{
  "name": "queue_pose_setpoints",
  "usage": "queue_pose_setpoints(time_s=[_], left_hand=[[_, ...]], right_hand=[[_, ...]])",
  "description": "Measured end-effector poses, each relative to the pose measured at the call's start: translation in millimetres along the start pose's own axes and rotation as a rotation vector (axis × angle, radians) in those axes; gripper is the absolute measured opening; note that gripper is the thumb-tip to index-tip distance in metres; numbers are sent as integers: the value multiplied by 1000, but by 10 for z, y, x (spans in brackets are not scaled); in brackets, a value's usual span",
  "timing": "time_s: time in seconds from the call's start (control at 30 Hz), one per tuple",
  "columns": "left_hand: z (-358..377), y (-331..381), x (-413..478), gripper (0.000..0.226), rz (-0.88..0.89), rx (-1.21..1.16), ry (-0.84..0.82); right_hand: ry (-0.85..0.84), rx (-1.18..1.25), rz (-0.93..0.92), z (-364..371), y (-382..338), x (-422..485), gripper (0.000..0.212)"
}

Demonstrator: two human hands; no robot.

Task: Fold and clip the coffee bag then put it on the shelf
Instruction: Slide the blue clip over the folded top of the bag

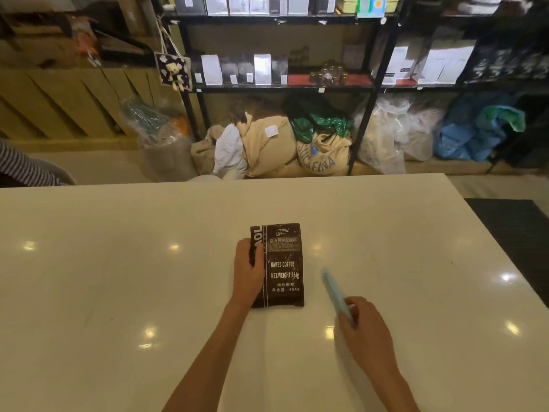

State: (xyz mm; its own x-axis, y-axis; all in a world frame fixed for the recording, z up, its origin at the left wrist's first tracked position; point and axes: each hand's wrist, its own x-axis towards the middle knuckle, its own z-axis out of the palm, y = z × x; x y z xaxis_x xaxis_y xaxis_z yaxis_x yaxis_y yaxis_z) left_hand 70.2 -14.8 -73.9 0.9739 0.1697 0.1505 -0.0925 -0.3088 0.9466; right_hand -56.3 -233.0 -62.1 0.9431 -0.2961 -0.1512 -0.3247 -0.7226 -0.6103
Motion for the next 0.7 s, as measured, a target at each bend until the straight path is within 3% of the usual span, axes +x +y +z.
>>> queue_pose_setpoints(time_s=[0.13, 0.2, 0.27, 0.37, 0.43, 0.57, 0.7], left_hand=[[15, 98, -104, 16, -56, -84, -95], [-8, 155, -141, 32, -4, -109, -138], [-21, 173, -151, 39, 63, -47, -140], [-42, 204, -199, 28, 40, -6, -183], [-86, 252, -239, 17, -45, -92, -239], [-132, 276, -254, 26, -211, -307, -291], [-130, 349, -273, 26, -291, -407, -243]], right_hand=[[88, 326, -199, -291, -62, 153, 28], [83, 381, -316, -374, -192, 218, 30], [42, 358, -375, -377, -305, 303, 32], [16, 253, -460, -292, -426, 422, 26], [34, 193, -508, -214, -490, 454, 23], [106, 103, -548, -96, -613, 471, 20], [118, 75, -605, 6, -758, 469, 14]])
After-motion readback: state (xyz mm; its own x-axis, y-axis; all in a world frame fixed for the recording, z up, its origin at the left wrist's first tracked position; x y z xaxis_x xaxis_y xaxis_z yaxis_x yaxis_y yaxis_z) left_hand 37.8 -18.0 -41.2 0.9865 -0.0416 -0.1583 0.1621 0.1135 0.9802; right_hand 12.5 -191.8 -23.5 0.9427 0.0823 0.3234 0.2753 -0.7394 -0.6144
